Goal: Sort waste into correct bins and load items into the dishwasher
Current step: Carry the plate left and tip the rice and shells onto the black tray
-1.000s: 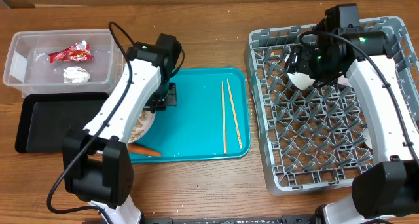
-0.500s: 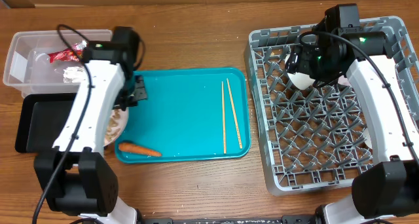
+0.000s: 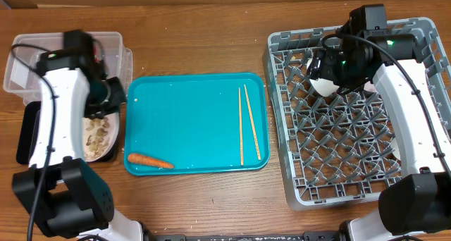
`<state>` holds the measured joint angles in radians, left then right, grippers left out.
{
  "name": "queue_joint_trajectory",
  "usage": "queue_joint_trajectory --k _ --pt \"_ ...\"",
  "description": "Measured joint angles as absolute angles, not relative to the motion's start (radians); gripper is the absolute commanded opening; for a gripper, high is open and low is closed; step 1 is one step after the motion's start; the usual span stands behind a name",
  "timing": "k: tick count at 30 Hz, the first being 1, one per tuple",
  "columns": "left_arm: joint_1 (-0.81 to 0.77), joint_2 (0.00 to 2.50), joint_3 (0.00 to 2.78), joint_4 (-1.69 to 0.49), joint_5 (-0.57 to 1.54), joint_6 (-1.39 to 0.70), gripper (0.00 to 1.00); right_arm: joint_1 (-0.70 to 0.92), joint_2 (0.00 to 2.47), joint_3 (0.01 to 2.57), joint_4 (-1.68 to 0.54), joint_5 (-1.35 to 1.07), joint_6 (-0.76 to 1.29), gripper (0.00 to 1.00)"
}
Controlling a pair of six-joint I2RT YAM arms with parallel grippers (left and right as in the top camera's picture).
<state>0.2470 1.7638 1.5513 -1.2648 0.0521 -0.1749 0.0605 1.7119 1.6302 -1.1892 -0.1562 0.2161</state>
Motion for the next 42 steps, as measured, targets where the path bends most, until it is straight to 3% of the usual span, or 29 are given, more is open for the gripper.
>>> queue_joint_trajectory --k 28,42 --pt "0.827 1.764 1.551 -1.222 0.862 0.083 0.04 0.06 1.712 1.63 -1.2 -0.156 0.216 0.84" --pt "0.888 1.764 1.551 -1.225 1.003 0.11 0.04 0.06 1.712 1.63 -1.209 -0.156 0.216 0.84"
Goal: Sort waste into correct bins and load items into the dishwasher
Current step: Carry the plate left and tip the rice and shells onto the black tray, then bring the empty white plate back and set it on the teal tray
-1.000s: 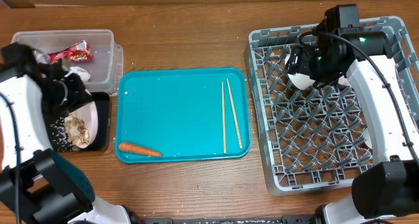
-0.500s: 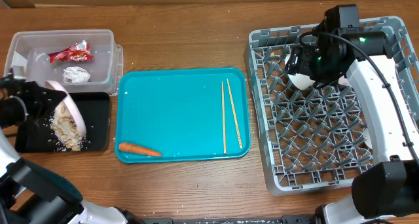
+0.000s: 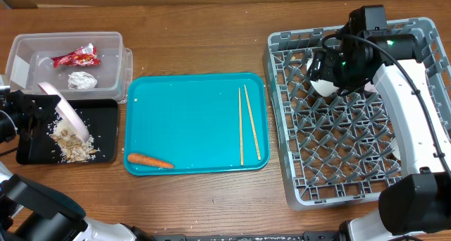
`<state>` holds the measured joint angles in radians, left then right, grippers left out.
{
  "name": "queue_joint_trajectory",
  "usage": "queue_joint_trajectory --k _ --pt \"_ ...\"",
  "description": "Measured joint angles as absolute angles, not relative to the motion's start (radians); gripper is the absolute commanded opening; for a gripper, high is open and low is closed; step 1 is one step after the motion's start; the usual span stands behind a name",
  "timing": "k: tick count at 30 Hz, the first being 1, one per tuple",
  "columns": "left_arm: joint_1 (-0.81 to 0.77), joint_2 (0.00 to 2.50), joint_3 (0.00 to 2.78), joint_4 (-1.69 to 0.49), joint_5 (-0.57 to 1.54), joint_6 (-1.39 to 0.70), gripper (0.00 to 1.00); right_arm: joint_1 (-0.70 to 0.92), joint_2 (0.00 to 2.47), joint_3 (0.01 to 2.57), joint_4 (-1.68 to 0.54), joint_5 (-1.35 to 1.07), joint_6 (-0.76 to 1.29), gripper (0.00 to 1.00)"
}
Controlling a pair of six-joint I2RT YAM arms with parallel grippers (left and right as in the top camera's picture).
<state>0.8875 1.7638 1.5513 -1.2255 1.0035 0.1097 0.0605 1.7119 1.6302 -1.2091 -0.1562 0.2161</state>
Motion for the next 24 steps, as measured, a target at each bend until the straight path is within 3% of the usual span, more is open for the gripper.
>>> queue_joint_trajectory --k 24 --pt "0.891 1.764 1.551 -1.264 1.062 0.194 0.04 0.06 1.712 1.63 -1.227 -0.142 0.216 0.84"
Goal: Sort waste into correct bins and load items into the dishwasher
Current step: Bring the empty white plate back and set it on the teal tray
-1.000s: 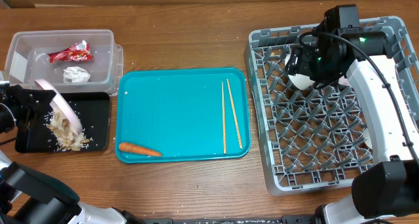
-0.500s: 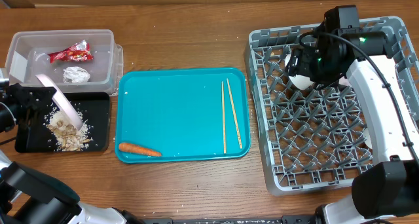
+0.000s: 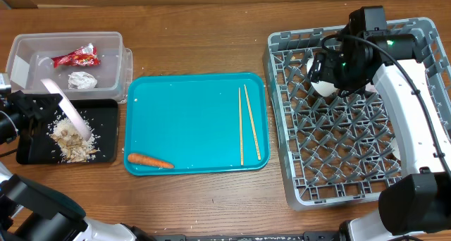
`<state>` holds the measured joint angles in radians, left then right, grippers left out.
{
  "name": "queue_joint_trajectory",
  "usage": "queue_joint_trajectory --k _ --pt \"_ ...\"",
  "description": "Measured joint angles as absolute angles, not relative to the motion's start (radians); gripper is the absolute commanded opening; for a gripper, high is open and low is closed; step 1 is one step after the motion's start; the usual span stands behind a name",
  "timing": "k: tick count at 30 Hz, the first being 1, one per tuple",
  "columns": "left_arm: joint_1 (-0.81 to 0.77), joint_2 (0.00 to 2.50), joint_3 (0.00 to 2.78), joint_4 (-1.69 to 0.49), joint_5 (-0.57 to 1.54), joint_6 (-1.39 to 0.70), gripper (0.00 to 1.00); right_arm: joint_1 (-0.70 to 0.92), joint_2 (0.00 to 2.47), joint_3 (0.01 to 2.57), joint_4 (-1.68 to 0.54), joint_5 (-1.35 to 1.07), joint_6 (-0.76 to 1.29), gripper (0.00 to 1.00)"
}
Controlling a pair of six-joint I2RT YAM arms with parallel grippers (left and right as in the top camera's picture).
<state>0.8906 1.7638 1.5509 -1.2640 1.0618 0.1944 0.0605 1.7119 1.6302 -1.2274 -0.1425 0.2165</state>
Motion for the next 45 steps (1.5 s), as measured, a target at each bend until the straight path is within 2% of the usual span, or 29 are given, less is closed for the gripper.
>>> queue_joint_trajectory --k 8,13,18,27,32,33,35,39,41,42,45 --pt "0.889 1.764 1.551 -1.337 1.059 0.208 0.04 0.06 1.712 1.63 -1.235 -0.136 0.216 0.84" --pt "0.822 1.757 1.551 -1.426 1.023 0.243 0.04 0.06 1.712 1.63 -1.235 -0.13 0.216 0.84" --pt "0.617 1.69 1.551 -1.425 0.941 0.24 0.04 0.06 1.712 1.63 -1.235 -0.13 0.221 0.84" --pt "0.057 1.653 1.551 -1.254 0.713 0.106 0.04 0.06 1.712 1.63 -1.235 -0.13 0.236 0.85" --pt "-0.244 1.729 1.551 -1.129 0.508 -0.004 0.13 0.06 1.712 1.63 -1.245 -0.13 0.236 0.85" --pt "-0.299 1.759 1.551 -1.11 0.464 -0.023 0.12 0.06 1.712 1.63 -1.246 -0.13 0.236 0.85" --pt "-0.375 1.81 1.551 -1.085 0.397 -0.052 0.04 0.06 1.712 1.63 -1.248 -0.13 0.236 0.85" --pt "-0.474 1.901 1.551 -1.061 0.307 -0.083 0.04 0.06 1.712 1.63 -1.249 -0.13 0.236 0.85" --pt "-0.495 1.928 1.551 -1.058 0.285 -0.093 0.09 0.06 1.712 1.63 -1.249 -0.13 0.236 0.85" --pt "-0.5 1.934 1.551 -1.062 0.275 -0.096 0.16 0.06 1.712 1.63 -1.248 -0.13 0.236 0.85" --pt "-0.493 1.934 1.565 -1.118 0.236 -0.105 0.27 0.06 1.712 1.63 -1.249 -0.13 0.236 0.88"
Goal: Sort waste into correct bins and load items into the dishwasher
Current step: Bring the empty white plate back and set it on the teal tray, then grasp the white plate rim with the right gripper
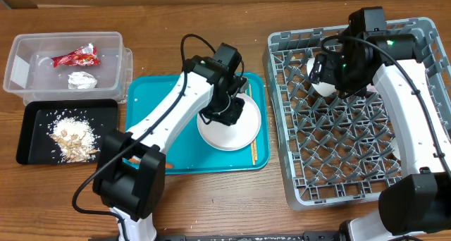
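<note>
My left gripper point(224, 111) reaches over the teal tray point(162, 107) and is shut on the rim of a white plate point(232, 128). The plate sits low over the tray's right half and looks bare. It covers the middle of the two chopsticks point(247, 91). My left arm hides most of the carrot point(131, 158) at the tray's front left. My right gripper point(322, 73) hangs over the far left of the grey dish rack point(352, 156), right above a white cup point(322, 87). Its fingers are hidden by the wrist.
A clear bin point(21, 72) at the far left holds a red wrapper point(75, 56) and a crumpled paper point(82, 79). In front of it a black bin point(32, 139) holds food scraps point(70, 137). Bare wooden table lies between tray and rack.
My left gripper has moved with the plate from the black bin at the far left to the right half of the teal tray, where the plate lies flat. The right arm has not moved.
At first my left gripper held the plate, with scraps on it, over the black bin. Then the plate stood tilted on edge there, with the scraps lying in the bin. Now the emptied plate is over the tray. My right gripper stayed at the cup in the rack throughout.
</note>
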`<state>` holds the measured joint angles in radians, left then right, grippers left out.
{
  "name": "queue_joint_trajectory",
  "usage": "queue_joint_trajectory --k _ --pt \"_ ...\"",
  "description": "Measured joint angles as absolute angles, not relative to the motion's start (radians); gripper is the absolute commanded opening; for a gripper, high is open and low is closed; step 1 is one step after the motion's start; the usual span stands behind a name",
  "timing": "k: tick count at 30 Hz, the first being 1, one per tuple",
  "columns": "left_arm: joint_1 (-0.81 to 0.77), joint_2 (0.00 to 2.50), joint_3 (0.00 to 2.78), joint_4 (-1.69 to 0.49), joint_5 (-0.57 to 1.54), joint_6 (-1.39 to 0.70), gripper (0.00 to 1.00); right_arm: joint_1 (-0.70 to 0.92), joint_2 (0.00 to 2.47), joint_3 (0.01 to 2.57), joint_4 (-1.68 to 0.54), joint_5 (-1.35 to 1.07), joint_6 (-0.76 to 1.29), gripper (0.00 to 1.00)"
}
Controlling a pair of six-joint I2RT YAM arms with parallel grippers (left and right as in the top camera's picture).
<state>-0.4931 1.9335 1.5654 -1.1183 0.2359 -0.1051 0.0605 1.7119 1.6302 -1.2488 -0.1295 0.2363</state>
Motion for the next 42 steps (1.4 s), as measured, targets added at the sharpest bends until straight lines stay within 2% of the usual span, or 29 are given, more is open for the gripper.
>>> queue_joint_trajectory --k 5,7,8,11,14,18,24,42 --pt "-0.418 1.918 1.679 -1.244 0.128 -0.127 0.33 0.06 1.712 1.63 -1.234 -0.13 0.229 0.88" --pt "-0.371 1.888 1.732 -1.269 0.094 -0.133 0.47 0.06 1.712 1.63 -1.224 -0.13 0.222 0.88" --pt "-0.333 1.867 1.768 -1.301 0.084 -0.144 0.58 0.063 1.712 1.631 -1.222 -0.138 0.214 0.88" --pt "-0.218 1.789 1.838 -1.357 0.062 -0.166 0.73 0.075 1.712 1.635 -1.22 -0.174 0.206 0.88" --pt "-0.089 1.711 1.865 -1.396 0.047 -0.185 0.73 0.127 1.712 1.649 -1.192 -0.213 0.204 0.89" --pt "0.068 1.663 1.873 -1.451 0.033 -0.194 0.79 0.272 1.712 1.654 -1.142 -0.229 0.201 0.89" --pt "0.214 1.667 1.873 -1.47 0.048 -0.205 0.78 0.476 1.761 1.663 -1.131 -0.203 0.21 0.87" --pt "0.249 1.667 1.873 -1.469 0.079 -0.208 0.8 0.521 2.054 1.643 -1.222 -0.119 0.41 0.77"
